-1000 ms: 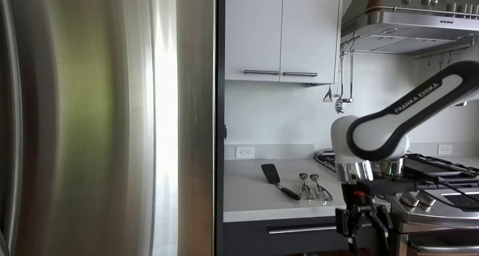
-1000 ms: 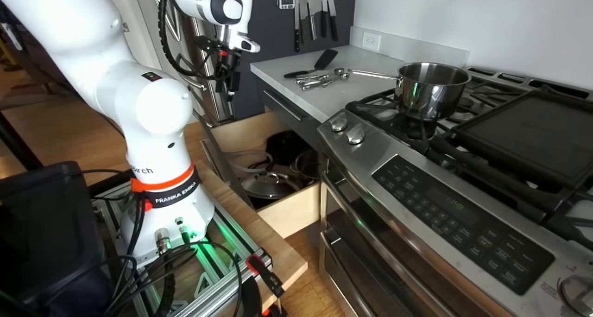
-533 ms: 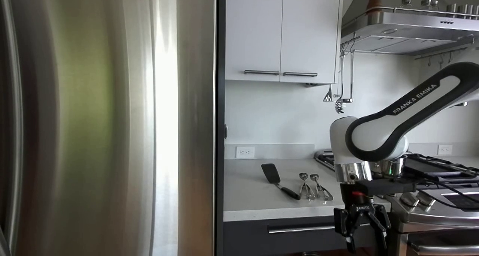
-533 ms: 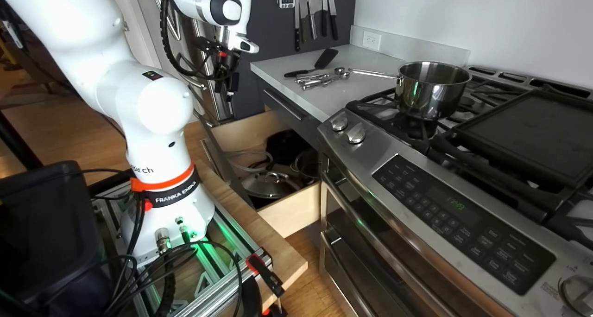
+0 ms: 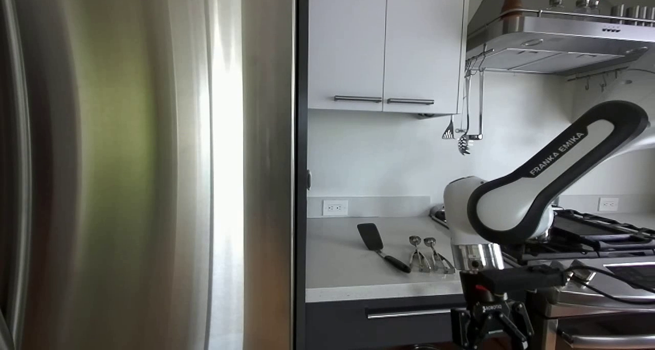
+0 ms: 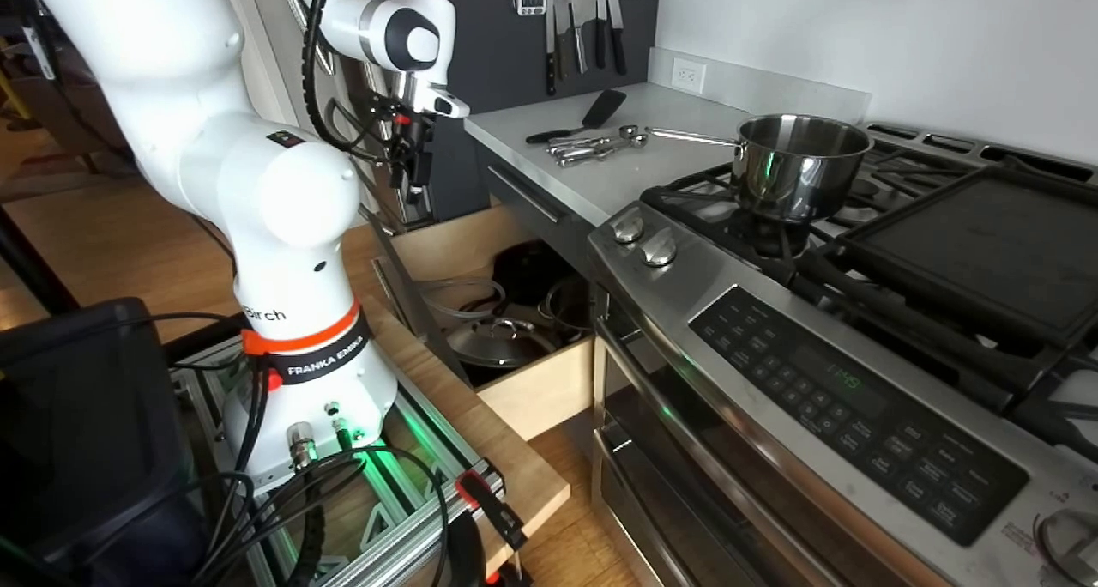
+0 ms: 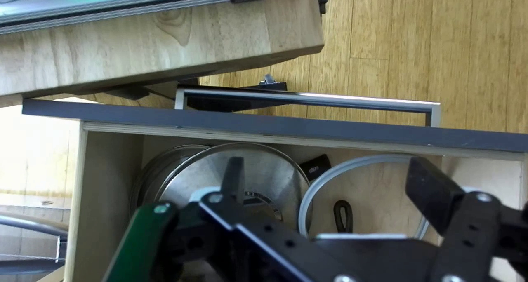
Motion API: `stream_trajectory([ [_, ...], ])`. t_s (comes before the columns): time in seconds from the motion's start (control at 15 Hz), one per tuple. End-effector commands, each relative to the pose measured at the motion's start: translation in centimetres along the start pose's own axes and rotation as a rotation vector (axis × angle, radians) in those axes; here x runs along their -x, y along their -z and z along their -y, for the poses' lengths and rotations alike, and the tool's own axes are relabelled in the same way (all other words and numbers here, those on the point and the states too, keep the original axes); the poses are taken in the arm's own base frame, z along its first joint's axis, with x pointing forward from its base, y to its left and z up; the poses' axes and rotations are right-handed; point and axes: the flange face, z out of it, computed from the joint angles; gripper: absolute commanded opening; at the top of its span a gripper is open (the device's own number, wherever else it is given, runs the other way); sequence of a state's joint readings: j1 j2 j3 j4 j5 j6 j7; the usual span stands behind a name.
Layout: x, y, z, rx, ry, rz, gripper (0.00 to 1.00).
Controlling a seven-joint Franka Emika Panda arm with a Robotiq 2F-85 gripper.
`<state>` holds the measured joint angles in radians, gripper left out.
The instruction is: Close the open drawer
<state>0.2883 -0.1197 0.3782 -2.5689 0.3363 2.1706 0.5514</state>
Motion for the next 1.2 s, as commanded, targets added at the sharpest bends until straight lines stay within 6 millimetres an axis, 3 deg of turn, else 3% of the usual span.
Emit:
stream_trajectory([
  [0.0,0.3,-4.7,2.5,-0.012,-0.001,0.029,1.0],
  [0.67,0.2,-14.8,5.9,-0.021,-0.011,0.079,1.0],
  [1.13,-0.8,-19.0,7.0,-0.013,-0.018,0.131,1.0],
])
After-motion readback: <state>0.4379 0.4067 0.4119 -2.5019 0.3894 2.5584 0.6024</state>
